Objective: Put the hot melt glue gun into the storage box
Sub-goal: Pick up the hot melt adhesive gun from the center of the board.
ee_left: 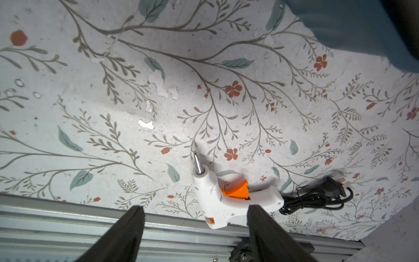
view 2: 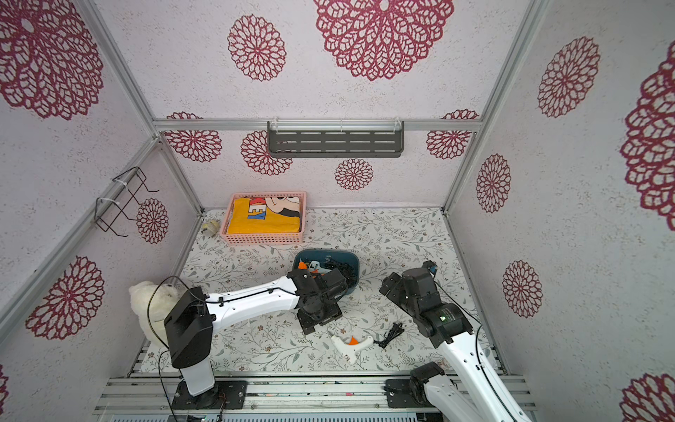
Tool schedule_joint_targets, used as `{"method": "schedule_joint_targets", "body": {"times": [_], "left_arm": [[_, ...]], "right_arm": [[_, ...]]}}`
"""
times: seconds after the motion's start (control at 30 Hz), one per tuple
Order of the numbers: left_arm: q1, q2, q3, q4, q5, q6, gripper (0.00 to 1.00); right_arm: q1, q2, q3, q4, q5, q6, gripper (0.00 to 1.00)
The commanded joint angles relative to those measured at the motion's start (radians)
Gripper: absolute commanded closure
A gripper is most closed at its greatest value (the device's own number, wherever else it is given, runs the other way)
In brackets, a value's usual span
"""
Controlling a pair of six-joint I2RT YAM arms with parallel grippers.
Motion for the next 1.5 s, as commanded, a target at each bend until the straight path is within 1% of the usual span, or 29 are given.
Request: {"method": "schedule_joint_targets", "body": {"times": [0.0,0.2,0.4,0.63,0.77,0.87,0.9,1.17,1.37,1.47], "left_arm": [[-0.017,0.011,0.017,-0.022,0.003,-0.073,0.21],[-0.056,0.031,-0.025,0.051,0.051,-0.099,0.21],[-0.089,0.065,-0.024,0.101,0.053,-0.134,0.21],[-0.097,0.095,-0.034,0.133,0.078,-0.143,0.21],[-0.098,0.103,-0.063,0.167,0.104,-0.146,0.24],[-0.1,0.107,-0.049,0.17,0.109,-0.138,0.25],[-0.101,0.149,-0.041,0.168,0.111,-0.134,0.26],[-0.102,0.192,0.002,0.15,0.124,-0.108,0.29],[-0.106,0.229,0.056,0.099,0.118,-0.078,0.34],[-0.108,0.236,0.07,0.092,0.113,-0.076,0.42]], "right_arm": [[-0.015,-0.018,0.014,-0.018,0.005,-0.048,0.07],[-0.021,-0.031,-0.011,-0.013,0.005,-0.044,0.07],[-0.03,-0.04,-0.016,-0.032,0.005,-0.065,0.06],[-0.043,-0.052,-0.016,-0.041,0.006,-0.087,0.05],[-0.05,-0.047,-0.027,-0.027,0.005,-0.091,0.05],[-0.057,-0.048,-0.037,-0.022,-0.003,-0.087,0.05],[-0.058,-0.05,-0.038,-0.022,-0.005,-0.086,0.05],[-0.07,-0.056,-0.037,-0.032,-0.011,-0.097,0.05],[-0.078,-0.065,-0.055,-0.028,-0.02,-0.097,0.04],[-0.082,-0.07,-0.065,-0.026,-0.026,-0.103,0.04]]}}
